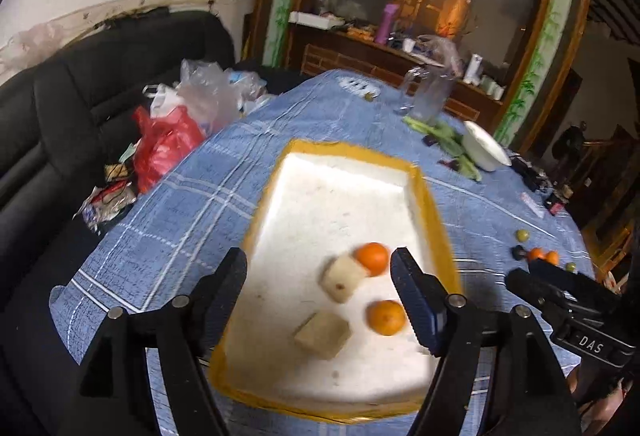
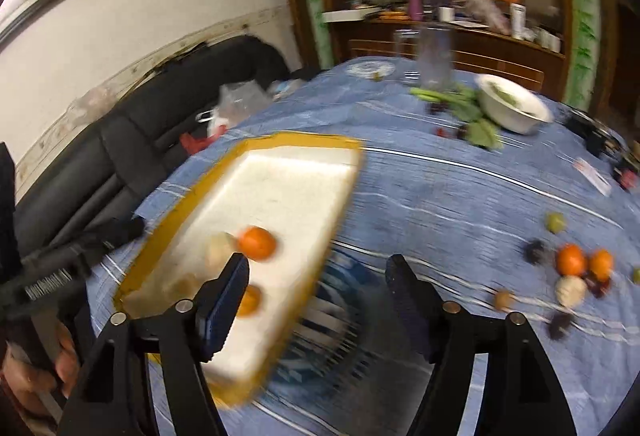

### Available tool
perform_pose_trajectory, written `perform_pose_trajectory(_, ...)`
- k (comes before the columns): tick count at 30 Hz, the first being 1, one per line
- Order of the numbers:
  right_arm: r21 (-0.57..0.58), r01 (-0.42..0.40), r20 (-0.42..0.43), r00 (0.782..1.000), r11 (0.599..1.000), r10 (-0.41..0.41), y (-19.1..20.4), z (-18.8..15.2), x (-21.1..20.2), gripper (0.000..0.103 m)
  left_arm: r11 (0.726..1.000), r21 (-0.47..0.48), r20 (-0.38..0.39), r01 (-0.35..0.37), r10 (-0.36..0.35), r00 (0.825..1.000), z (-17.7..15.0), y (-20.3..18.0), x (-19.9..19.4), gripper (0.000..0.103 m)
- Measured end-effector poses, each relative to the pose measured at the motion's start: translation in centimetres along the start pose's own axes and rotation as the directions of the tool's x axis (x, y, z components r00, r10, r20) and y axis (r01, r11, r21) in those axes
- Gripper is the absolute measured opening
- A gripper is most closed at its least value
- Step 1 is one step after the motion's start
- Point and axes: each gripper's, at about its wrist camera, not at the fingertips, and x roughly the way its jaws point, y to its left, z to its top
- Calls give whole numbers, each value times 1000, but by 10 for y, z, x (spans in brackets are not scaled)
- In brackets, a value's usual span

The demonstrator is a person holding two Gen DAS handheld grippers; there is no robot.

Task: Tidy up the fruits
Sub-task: 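Carry the cube and orange into the foam tray and open both tools, then grasp a brown round fruit with the left tool while the right grasps a dark plum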

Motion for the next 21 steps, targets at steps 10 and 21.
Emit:
perform_pose_trajectory(10, 235, 233, -14, 972, 944, -236, -153, -58, -72, 76, 978, 175, -53, 117, -109, 993, -19, -92, 4, 78)
perform_pose_trajectory(21, 338, 224, -38, 974, 914, -225, -215, -73, -77, 76, 920, 322, -174, 222, -173, 969, -48, -179, 44, 78)
